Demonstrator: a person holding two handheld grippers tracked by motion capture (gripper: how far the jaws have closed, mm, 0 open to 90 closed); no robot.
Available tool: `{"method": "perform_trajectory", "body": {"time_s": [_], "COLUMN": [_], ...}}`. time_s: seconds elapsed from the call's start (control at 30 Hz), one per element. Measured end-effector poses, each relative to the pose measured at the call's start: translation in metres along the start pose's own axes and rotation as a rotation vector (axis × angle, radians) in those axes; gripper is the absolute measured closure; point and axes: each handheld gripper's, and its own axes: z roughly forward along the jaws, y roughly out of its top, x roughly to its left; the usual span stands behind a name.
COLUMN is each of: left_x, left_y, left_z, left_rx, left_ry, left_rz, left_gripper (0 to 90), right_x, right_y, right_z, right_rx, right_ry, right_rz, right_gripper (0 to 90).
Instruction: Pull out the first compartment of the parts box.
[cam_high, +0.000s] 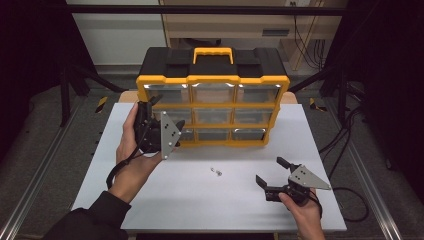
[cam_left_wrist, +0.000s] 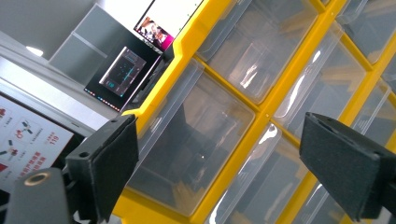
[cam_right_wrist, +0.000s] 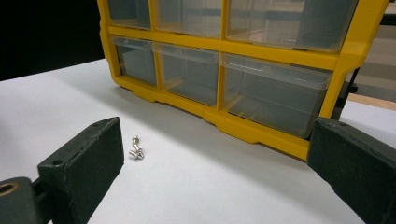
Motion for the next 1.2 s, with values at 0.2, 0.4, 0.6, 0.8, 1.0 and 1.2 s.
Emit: {"method": "perform_trajectory", "body": {"time_s": [0.2,0.4,0.6,0.8,1.0,1.2], "left_x": [0.002,-0.001,0.0,0.002,0.002,0.001], "left_y": [-0.001,0.001,0.001,-0.001,-0.003,-0.003], "left_z": [0.001,0.002,0.008,0.016,0.02,0.024], "left_rx": [0.017,0.039,0.063,0.087,0.083,0.07], "left_ry": [0.024,0.082,0.105,0.122,0.138,0.144], "left_rz": [0.019,0.097,0.124,0.132,0.149,0.171], "left_gripper": [14.1,16.4,17.8,19.6,21.7,23.3], "right_x": [0.0,0.0,-0.001,-0.001,-0.001,-0.001], "right_y": [0.0,0.0,0.0,-0.001,-0.001,-0.001], "right_z": [0.0,0.0,-0.001,-0.001,-0.001,-0.001], "right_rx": [-0.001,0.0,0.005,0.003,0.003,0.007], "right_ry": [-0.001,0.0,-0.002,-0.001,0.001,0.002], "right_rz": [0.0,0.001,0.007,0.013,0.014,0.015], "right_gripper": [4.1,4.1,4.2,4.5,4.8,4.9]}}
